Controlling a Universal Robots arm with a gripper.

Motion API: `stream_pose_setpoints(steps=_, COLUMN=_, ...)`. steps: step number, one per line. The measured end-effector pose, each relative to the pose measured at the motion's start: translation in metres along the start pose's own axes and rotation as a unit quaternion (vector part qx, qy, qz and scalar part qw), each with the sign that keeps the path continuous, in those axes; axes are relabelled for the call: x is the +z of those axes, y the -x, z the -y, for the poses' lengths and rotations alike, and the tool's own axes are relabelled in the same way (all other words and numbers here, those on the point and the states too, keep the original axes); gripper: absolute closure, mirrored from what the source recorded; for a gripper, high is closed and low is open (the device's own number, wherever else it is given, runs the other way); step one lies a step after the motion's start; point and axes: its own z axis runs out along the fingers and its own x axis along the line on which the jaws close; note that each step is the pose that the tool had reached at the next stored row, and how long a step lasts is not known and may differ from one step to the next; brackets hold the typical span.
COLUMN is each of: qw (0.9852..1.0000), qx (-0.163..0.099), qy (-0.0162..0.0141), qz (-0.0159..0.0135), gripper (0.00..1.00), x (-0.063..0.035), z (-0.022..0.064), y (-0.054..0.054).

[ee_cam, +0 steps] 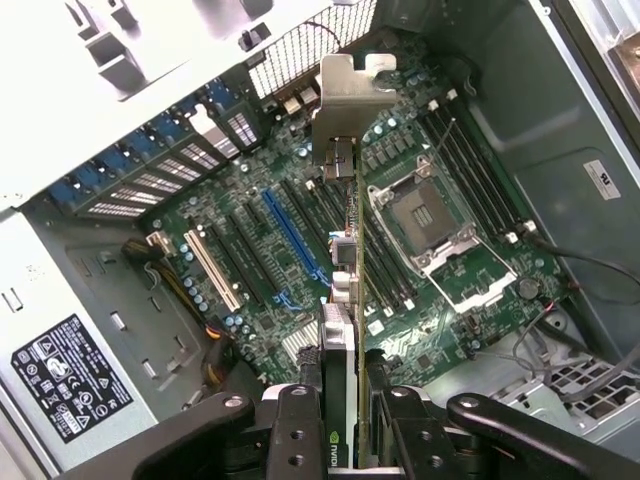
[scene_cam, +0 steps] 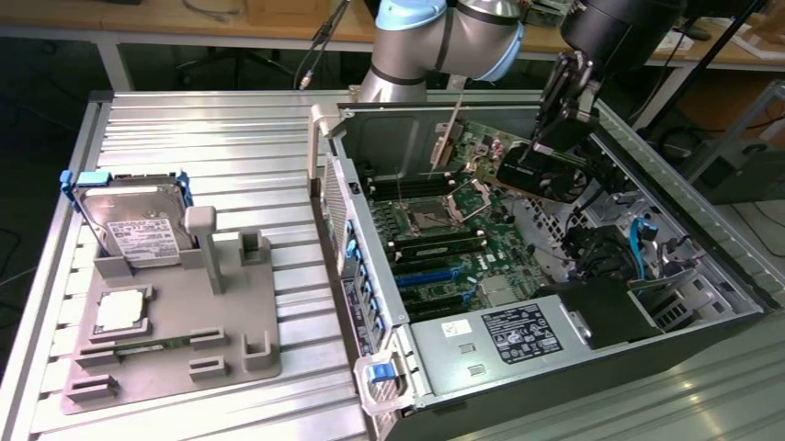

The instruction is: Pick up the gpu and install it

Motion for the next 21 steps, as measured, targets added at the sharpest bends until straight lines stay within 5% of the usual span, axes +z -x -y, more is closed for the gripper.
stream_pose_setpoints(steps=11, qw=0.9996, qx=-0.029, qy=-0.0001, qz=-0.0013, gripper=0.73, x=0.0, z=0.0, y=0.0)
stream_pose_setpoints(steps=21, qw=0.9975, qx=-0.07, qy=-0.0001, qz=-0.003, gripper=0.73, x=0.0, z=0.0, y=0.0)
